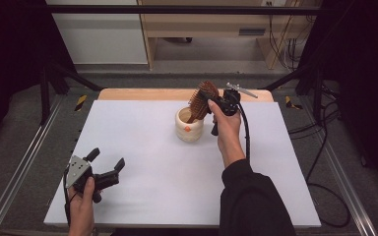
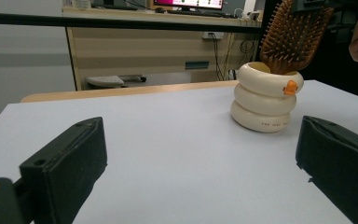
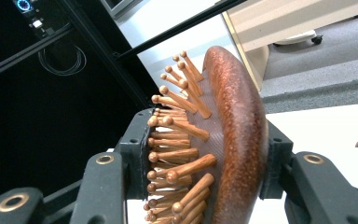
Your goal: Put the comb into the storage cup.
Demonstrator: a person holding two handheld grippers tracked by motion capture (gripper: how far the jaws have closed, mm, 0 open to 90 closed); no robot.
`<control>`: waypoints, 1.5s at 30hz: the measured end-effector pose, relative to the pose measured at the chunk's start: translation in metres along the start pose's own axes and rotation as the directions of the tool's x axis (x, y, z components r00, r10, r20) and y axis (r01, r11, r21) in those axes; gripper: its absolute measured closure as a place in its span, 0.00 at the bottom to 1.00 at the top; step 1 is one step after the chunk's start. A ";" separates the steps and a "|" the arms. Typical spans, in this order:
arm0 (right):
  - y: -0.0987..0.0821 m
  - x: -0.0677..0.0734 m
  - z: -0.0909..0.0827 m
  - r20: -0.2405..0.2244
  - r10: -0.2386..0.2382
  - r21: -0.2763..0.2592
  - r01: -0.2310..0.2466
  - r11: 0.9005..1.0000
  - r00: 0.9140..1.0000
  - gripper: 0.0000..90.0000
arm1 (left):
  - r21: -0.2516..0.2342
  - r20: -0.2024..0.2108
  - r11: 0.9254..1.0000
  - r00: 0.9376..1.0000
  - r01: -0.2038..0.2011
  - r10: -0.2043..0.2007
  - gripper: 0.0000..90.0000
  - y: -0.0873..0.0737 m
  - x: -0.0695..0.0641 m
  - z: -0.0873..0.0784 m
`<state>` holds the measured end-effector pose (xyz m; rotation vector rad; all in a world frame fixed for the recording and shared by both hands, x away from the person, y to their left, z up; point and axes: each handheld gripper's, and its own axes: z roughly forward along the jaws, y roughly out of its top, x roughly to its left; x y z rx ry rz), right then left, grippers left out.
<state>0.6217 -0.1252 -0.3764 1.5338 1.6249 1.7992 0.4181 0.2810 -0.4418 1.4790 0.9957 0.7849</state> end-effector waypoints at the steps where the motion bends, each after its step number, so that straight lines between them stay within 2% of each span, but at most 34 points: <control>1: 0.000 0.000 0.000 0.000 0.000 0.000 0.000 1.000 1.000 0.55 | 0.000 0.001 1.000 1.000 -0.002 0.002 0.02 0.000 0.000 0.000; 26: 0.000 -0.002 0.001 -0.007 0.012 0.002 -0.012 1.000 1.000 0.53 | -0.002 -0.002 1.000 1.000 0.004 -0.004 0.02 0.000 0.002 0.000; 45: 0.001 -0.005 0.001 0.000 0.016 0.010 -0.016 1.000 1.000 0.47 | -0.002 -0.003 1.000 1.000 0.005 -0.005 0.02 0.000 0.002 -0.001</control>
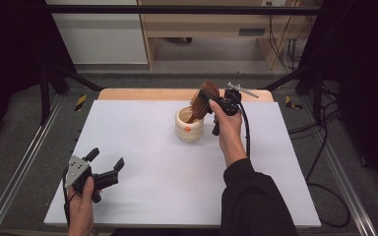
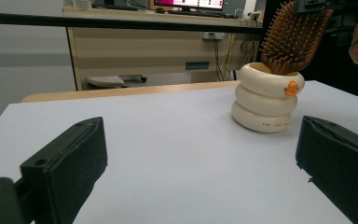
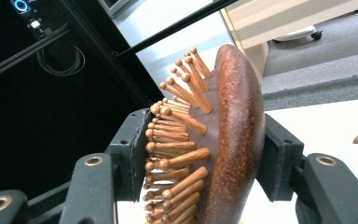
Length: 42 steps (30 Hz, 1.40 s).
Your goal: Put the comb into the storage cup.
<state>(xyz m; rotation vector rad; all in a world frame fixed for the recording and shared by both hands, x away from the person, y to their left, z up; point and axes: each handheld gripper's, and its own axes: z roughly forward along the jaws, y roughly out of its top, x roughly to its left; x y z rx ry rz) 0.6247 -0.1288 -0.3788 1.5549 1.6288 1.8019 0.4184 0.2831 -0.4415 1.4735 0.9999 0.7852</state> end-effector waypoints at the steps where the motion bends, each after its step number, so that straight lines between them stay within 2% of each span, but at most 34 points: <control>1: 0.000 0.000 0.000 -0.002 0.003 0.000 -0.003 1.000 1.000 0.47 | 0.000 0.000 1.000 1.000 0.000 0.000 0.02 0.000 0.000 0.000; 3: 0.001 0.001 0.000 -0.007 0.021 0.005 -0.021 1.000 1.000 0.44 | 0.000 0.000 1.000 1.000 0.000 0.000 0.02 0.000 0.000 0.000; 19: 0.000 0.002 0.000 -0.021 0.000 0.021 0.000 1.000 1.000 0.29 | 0.000 -0.001 1.000 1.000 0.002 -0.002 0.02 0.000 0.000 0.000; 34: 0.002 0.003 -0.003 0.007 -0.004 0.047 0.004 0.999 1.000 0.14 | 0.000 -0.003 1.000 1.000 0.003 -0.003 0.02 0.000 0.001 0.000; 42: 0.006 0.006 -0.010 0.022 -0.038 0.049 0.037 0.998 0.999 0.10 | 0.000 -0.003 1.000 1.000 0.001 -0.001 0.02 0.000 0.001 0.000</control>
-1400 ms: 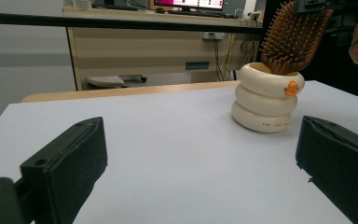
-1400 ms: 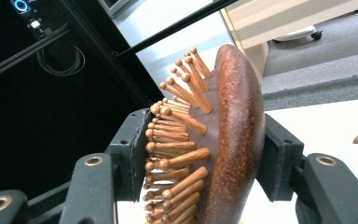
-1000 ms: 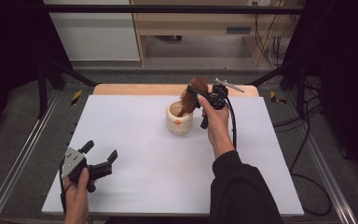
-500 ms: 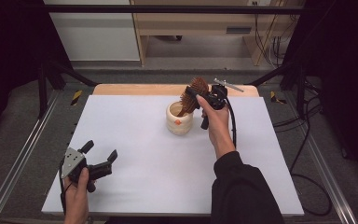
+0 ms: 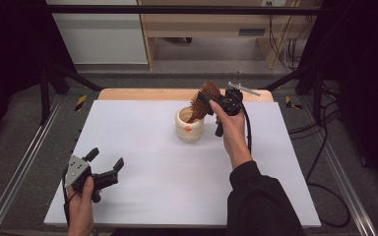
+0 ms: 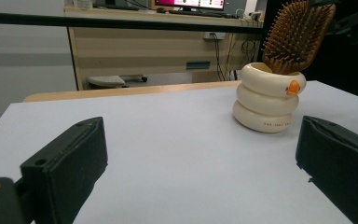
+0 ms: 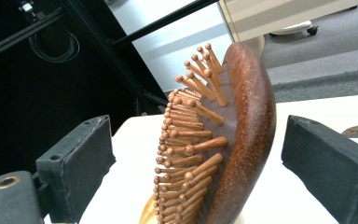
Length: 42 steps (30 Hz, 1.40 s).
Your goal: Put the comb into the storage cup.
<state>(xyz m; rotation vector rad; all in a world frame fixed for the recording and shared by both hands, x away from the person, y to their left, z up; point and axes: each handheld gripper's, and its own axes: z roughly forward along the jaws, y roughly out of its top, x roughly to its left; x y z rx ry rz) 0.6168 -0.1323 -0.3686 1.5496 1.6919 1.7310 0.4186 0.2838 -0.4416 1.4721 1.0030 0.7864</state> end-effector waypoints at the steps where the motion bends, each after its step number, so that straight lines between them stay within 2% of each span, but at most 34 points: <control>1: 0.000 0.000 -0.001 0.000 -0.009 0.005 0.009 1.000 1.000 0.09 | 0.000 0.000 1.000 1.000 0.000 0.000 0.02 0.000 0.000 0.000; 4: 0.001 0.001 -0.004 0.015 -0.048 0.014 0.048 0.999 0.999 0.09 | 0.000 0.000 1.000 1.000 0.001 -0.001 0.02 0.000 0.000 0.000; 12: 0.006 0.005 -0.014 0.025 -0.108 0.000 0.109 0.994 0.994 0.07 | 0.000 -0.002 1.000 1.000 0.000 0.000 0.02 0.000 0.000 0.000; 25: 0.013 0.005 -0.029 0.040 -0.154 -0.044 0.156 0.987 0.987 0.07 | -0.003 0.000 1.000 1.000 -0.004 0.004 0.02 0.000 0.000 0.000; 28: 0.016 0.005 -0.035 0.035 -0.179 -0.065 0.181 0.981 0.983 0.07 | -0.002 -0.001 1.000 1.000 -0.002 0.002 0.02 0.000 0.001 0.000; 34: 0.021 0.004 -0.045 0.044 -0.191 -0.097 0.195 0.976 0.981 0.08 | -0.005 -0.003 1.000 1.000 -0.003 0.003 0.02 0.001 0.003 -0.001; 38: 0.024 0.003 -0.049 0.048 -0.205 -0.108 0.209 0.972 0.978 0.10 | -0.007 -0.014 1.000 1.000 -0.018 0.018 0.02 0.002 0.006 -0.001; 42: 0.025 0.002 -0.052 0.073 -0.236 -0.118 0.243 0.963 0.969 0.09 | -0.007 -0.023 0.999 0.999 -0.037 0.037 0.02 0.003 0.010 -0.003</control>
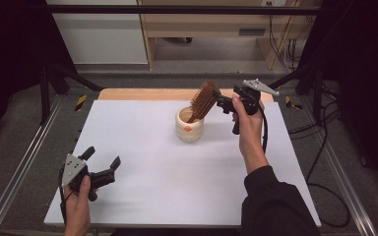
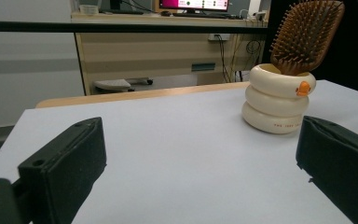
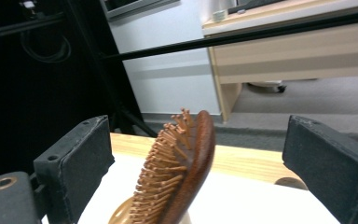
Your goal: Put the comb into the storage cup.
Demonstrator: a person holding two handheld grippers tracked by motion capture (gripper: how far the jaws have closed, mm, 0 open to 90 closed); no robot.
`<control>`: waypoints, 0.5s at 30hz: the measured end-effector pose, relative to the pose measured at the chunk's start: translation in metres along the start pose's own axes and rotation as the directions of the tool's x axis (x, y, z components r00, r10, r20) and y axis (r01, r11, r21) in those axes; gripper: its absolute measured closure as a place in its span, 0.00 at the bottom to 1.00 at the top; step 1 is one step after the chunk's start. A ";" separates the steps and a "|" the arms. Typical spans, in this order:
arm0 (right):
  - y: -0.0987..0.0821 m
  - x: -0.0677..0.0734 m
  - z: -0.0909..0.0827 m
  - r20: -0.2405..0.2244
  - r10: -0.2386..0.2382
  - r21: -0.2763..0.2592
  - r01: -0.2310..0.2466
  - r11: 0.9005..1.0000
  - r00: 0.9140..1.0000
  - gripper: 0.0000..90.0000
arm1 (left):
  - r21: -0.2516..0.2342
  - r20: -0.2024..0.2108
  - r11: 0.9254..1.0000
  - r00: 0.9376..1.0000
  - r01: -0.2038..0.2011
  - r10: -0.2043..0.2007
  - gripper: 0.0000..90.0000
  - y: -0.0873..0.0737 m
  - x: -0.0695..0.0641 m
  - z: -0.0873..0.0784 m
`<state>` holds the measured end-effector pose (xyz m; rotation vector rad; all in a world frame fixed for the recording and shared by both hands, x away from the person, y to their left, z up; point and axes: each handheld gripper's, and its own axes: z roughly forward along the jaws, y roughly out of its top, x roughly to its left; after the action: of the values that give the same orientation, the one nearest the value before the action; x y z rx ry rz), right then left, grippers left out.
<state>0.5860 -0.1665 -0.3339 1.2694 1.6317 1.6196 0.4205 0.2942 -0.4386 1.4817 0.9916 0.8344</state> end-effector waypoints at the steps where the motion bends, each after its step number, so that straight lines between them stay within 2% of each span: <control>1: 0.000 0.000 -0.001 -0.001 -0.004 -0.001 0.004 1.000 1.000 0.09 | -0.001 -0.003 1.000 1.000 0.001 -0.001 0.02 0.000 0.001 0.000; 15: 0.004 0.001 -0.008 0.026 -0.086 -0.051 0.087 0.995 0.996 0.08 | -0.012 -0.001 0.999 0.999 0.040 -0.040 0.02 -0.002 0.012 -0.001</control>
<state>0.5802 -0.1702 -0.3285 1.1714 1.5970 1.5793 0.4236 0.3054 -0.4402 1.4469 1.0126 0.8109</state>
